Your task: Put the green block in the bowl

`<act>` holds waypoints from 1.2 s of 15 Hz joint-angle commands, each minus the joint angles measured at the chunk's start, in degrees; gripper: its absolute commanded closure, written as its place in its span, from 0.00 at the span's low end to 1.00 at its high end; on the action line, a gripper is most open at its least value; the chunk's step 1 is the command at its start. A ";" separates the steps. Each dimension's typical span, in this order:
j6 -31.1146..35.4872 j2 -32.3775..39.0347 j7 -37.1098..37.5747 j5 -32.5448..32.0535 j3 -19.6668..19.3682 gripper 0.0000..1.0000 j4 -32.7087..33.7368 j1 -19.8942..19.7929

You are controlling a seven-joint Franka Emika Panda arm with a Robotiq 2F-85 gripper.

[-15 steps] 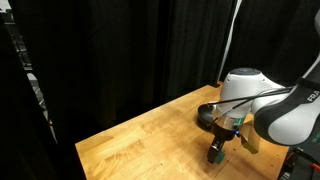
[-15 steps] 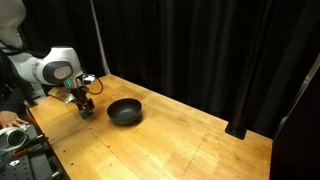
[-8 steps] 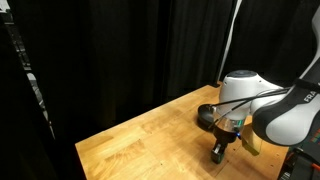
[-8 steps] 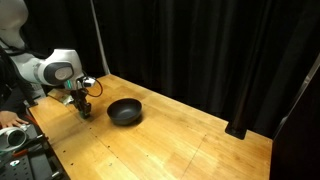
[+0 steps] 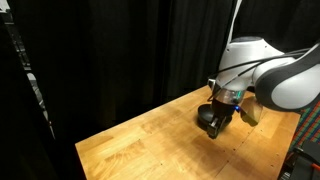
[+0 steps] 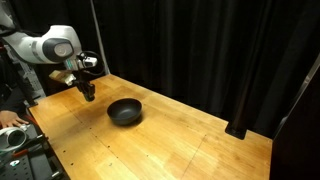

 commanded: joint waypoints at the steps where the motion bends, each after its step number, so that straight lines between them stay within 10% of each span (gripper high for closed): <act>1: -6.18 -5.03 5.30 -9.24 -0.45 0.86 2.85 -2.74; 10: -8.47 -0.47 16.06 -27.04 -2.02 0.82 8.65 -10.29; 11: -8.45 -0.16 15.29 -25.56 -1.92 0.42 8.70 -10.71; 16: -10.43 -6.87 2.92 -10.83 1.19 0.12 6.74 -11.73; 18: -13.50 -9.33 -5.86 -0.43 9.61 0.01 6.92 -18.84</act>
